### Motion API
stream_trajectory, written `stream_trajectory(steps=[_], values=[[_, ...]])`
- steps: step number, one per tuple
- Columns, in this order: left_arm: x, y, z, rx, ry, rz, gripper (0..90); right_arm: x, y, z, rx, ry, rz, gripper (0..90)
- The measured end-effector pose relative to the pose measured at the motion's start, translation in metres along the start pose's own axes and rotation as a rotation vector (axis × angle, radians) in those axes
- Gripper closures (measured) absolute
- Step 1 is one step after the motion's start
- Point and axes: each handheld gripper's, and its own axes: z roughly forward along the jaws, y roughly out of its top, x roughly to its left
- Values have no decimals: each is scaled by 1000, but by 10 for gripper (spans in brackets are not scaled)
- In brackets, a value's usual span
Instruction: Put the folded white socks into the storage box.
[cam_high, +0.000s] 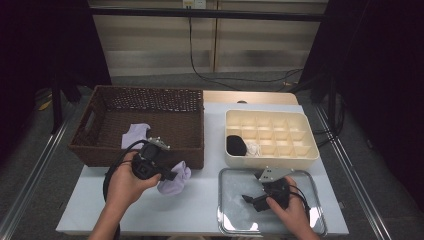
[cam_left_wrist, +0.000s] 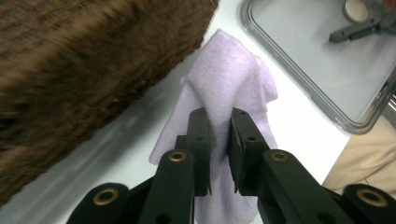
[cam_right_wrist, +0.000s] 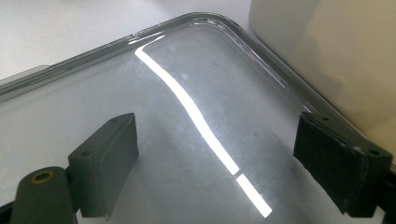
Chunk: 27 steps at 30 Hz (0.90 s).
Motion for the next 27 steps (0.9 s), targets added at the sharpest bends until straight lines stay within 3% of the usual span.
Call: stream_trajectory(steps=[12,19,27], values=[[-3,-15,38,17,-2,27,737,0,0,0,0,0,0,130],[-3,-16,43,24,2,41,623,0,0,0,0,0,0,130],[-4,-18,39,7,4,8,463,0,0,0,0,-1,0,130]])
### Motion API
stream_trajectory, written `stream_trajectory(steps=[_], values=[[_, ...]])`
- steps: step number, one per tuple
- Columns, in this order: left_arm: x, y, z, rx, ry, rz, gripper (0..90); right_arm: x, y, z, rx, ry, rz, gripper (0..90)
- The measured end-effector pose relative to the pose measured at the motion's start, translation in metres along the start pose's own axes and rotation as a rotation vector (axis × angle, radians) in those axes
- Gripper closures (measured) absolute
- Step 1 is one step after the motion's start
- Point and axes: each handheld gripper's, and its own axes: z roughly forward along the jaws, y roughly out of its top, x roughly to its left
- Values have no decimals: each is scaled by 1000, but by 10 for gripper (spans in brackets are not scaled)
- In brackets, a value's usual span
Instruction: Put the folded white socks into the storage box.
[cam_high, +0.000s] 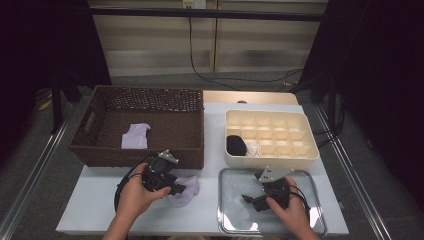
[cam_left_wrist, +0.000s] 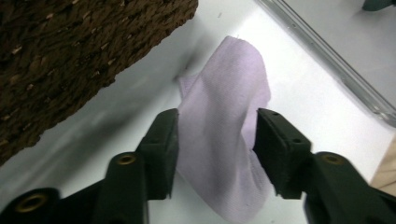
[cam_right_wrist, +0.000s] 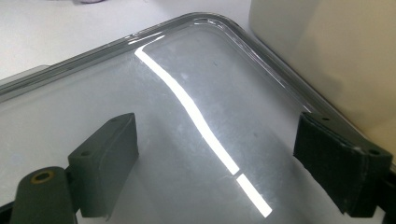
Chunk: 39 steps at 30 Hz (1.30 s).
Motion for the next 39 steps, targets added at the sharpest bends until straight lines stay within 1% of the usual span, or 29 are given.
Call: stream_trajectory(steps=[2,5,8,10,12,14,17,19,20,22,23,25,28,30,32,34,35,39], values=[[1,0,-3,-8,1,4,440,0,0,0,0,0,0,130],[2,0,-7,-14,4,-16,388,0,0,0,0,0,0,130],[3,3,-15,-22,10,-19,377,0,0,0,0,0,0,130],[3,5,-22,-28,17,-13,368,0,0,0,0,1,0,130],[3,8,-28,-34,13,-8,355,0,0,0,0,0,0,130],[2,12,-34,-36,25,-6,338,0,0,0,1,1,0,130],[3,18,-43,-44,30,4,333,0,0,0,0,0,0,130],[2,20,-46,-40,30,2,331,0,0,0,0,0,0,130],[2,22,-48,-33,29,7,331,0,0,0,1,1,0,130],[2,24,-51,-38,30,12,329,0,0,0,1,1,0,130],[2,26,-53,-38,22,12,329,0,0,0,1,1,0,130],[3,29,-58,-47,26,7,329,0,0,0,1,0,0,130],[4,34,-66,-55,32,19,328,0,0,0,1,1,0,130],[5,37,-70,-69,35,8,327,0,0,0,1,1,0,130],[7,39,-74,-76,31,9,326,0,0,0,1,0,0,130],[9,42,-78,-83,46,4,324,0,0,0,1,1,0,130],[11,43,-80,-84,43,8,322,0,0,0,1,1,0,130],[17,47,-85,-86,64,12,311,0,0,0,1,1,0,130]])
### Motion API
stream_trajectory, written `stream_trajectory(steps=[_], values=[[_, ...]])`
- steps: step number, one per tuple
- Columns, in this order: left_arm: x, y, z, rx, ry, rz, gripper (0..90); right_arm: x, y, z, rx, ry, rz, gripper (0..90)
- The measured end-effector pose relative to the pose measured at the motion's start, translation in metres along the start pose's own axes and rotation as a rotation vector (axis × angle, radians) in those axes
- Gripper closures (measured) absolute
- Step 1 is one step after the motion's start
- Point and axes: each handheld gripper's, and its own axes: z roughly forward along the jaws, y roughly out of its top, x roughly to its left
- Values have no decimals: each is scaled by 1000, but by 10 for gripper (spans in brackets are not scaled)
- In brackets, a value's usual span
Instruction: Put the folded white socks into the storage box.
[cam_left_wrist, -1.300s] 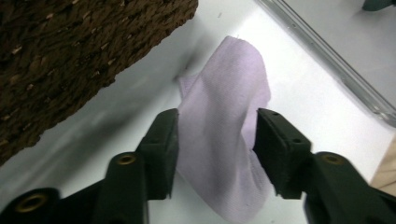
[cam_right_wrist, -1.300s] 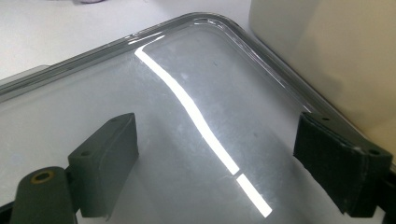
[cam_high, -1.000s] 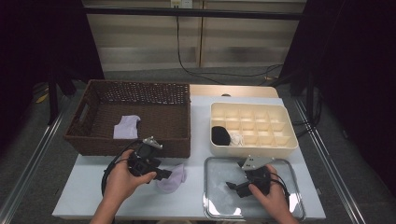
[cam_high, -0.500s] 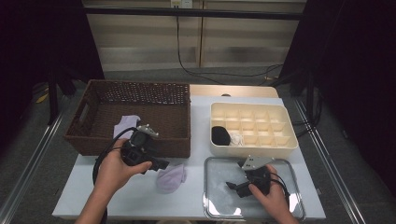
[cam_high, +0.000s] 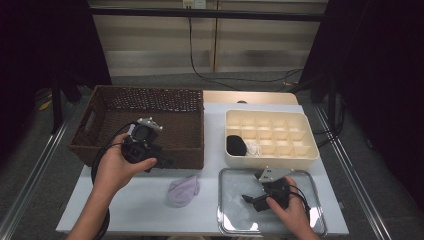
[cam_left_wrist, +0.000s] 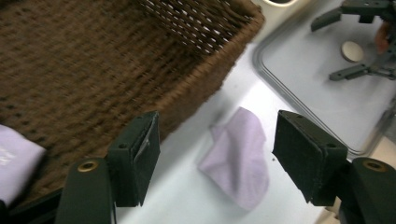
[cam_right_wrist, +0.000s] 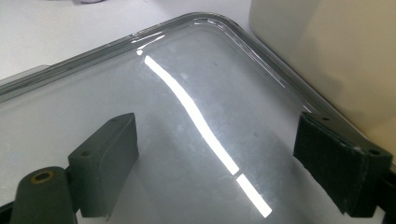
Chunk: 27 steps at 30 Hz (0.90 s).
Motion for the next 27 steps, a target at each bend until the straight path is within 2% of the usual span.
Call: stream_trajectory(steps=[3,9,16,27], values=[[5,3,-2,-13,19,-6,307,0,0,0,0,0,0,130],[17,12,-4,-32,29,-10,305,0,0,0,0,0,0,130],[30,17,4,-44,58,-16,299,0,0,0,0,0,0,130],[57,17,18,-58,92,-99,300,0,0,0,0,0,0,130]])
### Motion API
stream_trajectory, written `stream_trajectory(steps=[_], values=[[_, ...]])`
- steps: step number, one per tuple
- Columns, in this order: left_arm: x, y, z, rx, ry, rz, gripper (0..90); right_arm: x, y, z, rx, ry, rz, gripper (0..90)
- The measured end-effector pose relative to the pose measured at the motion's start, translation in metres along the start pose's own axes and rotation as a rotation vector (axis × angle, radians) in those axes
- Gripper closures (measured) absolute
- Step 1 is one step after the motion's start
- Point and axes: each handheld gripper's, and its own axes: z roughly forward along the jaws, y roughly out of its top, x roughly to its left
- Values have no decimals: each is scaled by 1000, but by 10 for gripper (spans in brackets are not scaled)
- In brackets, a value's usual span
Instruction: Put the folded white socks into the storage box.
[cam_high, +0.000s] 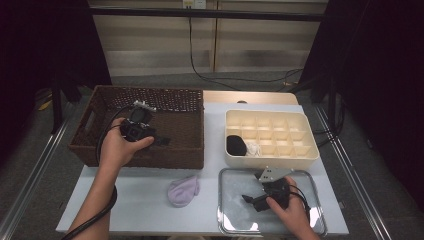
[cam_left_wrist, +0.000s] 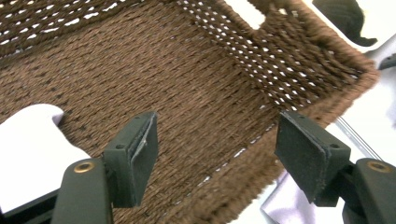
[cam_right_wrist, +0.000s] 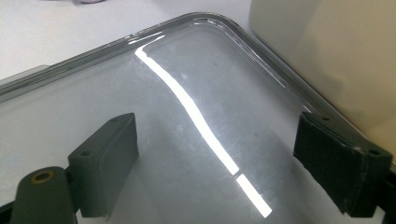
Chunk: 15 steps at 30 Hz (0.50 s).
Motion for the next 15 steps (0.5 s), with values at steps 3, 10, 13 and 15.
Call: stream_trajectory(steps=[3,10,13,15], values=[[6,0,2,-1,9,2,300,0,0,0,0,0,0,130],[14,0,6,-6,22,-9,295,0,0,0,0,0,0,130],[16,-1,10,-5,25,-14,293,0,0,0,0,0,0,130],[19,-2,11,-5,27,-13,287,0,0,0,0,0,0,130]])
